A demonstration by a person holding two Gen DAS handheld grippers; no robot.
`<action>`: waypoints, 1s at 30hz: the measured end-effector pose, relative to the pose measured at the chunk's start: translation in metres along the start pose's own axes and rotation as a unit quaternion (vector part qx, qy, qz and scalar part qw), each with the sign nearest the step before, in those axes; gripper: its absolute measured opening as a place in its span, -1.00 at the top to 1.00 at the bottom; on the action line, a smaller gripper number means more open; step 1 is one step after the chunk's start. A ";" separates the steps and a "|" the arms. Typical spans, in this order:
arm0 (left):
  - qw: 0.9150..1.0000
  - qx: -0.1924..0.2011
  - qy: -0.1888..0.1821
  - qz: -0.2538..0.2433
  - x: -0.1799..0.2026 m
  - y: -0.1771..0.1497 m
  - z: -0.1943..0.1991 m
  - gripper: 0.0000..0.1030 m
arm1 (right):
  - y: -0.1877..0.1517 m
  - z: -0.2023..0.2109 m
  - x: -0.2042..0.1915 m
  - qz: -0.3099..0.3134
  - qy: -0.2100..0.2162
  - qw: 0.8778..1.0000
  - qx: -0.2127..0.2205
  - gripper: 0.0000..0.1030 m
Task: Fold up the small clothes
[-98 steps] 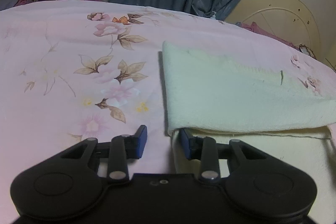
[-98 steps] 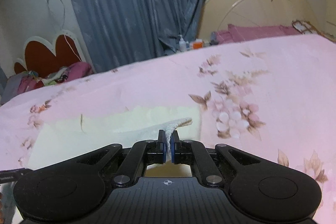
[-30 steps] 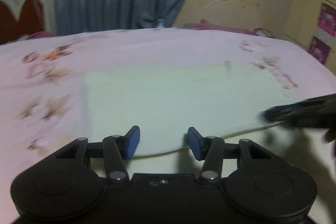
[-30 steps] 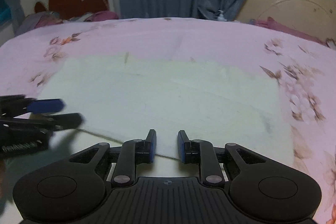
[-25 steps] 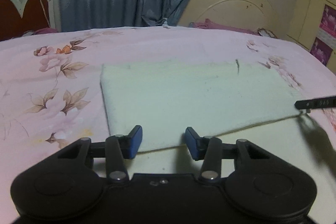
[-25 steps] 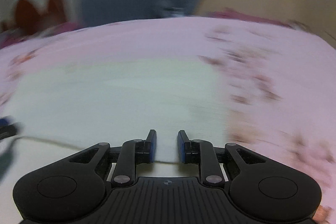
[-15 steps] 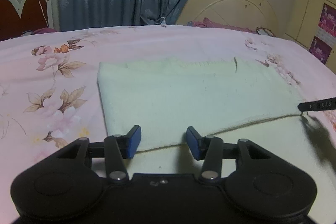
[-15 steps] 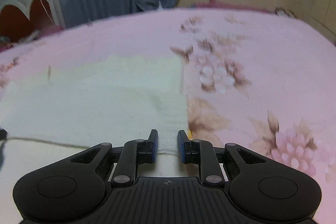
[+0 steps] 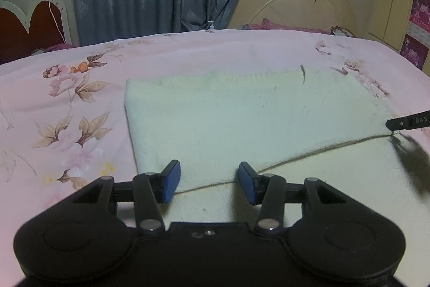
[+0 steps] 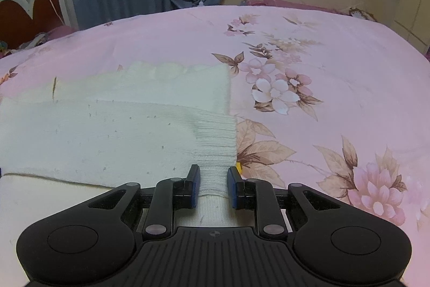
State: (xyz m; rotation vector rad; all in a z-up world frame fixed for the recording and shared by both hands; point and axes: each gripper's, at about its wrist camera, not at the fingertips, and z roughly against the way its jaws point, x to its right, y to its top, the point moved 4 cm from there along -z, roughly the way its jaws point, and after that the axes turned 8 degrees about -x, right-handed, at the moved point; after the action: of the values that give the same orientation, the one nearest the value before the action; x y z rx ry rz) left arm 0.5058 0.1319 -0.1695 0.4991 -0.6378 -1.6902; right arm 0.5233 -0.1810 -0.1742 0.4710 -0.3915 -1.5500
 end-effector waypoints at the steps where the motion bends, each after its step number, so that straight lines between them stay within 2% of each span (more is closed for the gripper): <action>1: 1.000 -0.001 0.003 -0.002 0.001 0.000 0.000 0.08 | 0.000 0.000 0.000 0.003 0.001 1.000 0.000 0.61; 3: 1.000 -0.006 0.008 -0.011 0.004 0.000 0.000 0.01 | 0.001 0.000 0.000 0.010 0.003 1.000 -0.002 0.59; 4: 1.000 -0.009 0.009 -0.016 0.006 0.001 0.000 -0.08 | 0.001 0.000 0.000 0.014 0.005 1.000 -0.004 0.57; 5: 1.000 -0.012 0.009 -0.018 0.008 0.000 0.003 -0.15 | 0.002 0.000 0.001 0.013 0.002 1.000 -0.006 0.36; 6: 1.000 -0.013 0.008 -0.017 0.009 -0.001 0.007 -0.44 | 0.002 0.003 0.003 0.009 -0.005 1.000 -0.005 -0.03; 7: 1.000 -0.011 0.009 -0.014 0.010 -0.004 0.012 -0.70 | 0.000 0.009 0.005 0.008 -0.003 1.000 0.001 -0.29; 8: 1.000 -0.007 0.017 -0.010 0.010 -0.009 0.020 -0.71 | -0.004 0.016 0.008 0.008 0.012 1.000 0.014 -0.49; 9: 1.000 -0.007 0.019 -0.009 0.010 -0.014 0.026 -0.62 | -0.010 0.026 0.011 0.006 0.032 0.999 0.023 -0.49; 13: 0.999 -0.024 0.020 0.015 0.005 -0.045 0.052 -0.41 | -0.041 0.053 0.026 -0.005 0.052 0.998 0.025 -0.42; 15: 0.999 -0.033 0.013 0.032 0.001 -0.060 0.067 -0.26 | -0.058 0.066 0.036 -0.017 0.066 0.997 0.020 -0.05; 16: 0.998 -0.039 0.010 0.043 -0.002 -0.069 0.073 -0.16 | -0.067 0.073 0.042 -0.025 0.073 0.997 0.018 0.00; 18: 0.997 -0.048 0.003 0.067 -0.007 -0.087 0.089 -0.10 | -0.084 0.088 0.053 -0.037 0.090 0.995 0.016 0.14; 23: 0.991 -0.060 -0.034 0.112 -0.006 -0.127 0.125 0.01 | -0.130 0.118 0.070 -0.049 0.145 0.988 -0.009 0.14; 26: 0.988 -0.063 -0.053 0.134 -0.002 -0.148 0.143 0.08 | -0.160 0.129 0.075 -0.039 0.151 0.987 -0.023 0.14; 30: 0.981 -0.063 -0.075 0.167 0.003 -0.175 0.165 0.11 | -0.195 0.139 0.086 -0.061 0.177 0.982 -0.039 0.14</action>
State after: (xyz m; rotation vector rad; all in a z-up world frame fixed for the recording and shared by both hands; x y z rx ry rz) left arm 0.2702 0.1788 -0.1591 0.1625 -0.6777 -1.4442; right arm 0.2839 -0.2663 -0.1623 0.7062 -0.0280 -1.5551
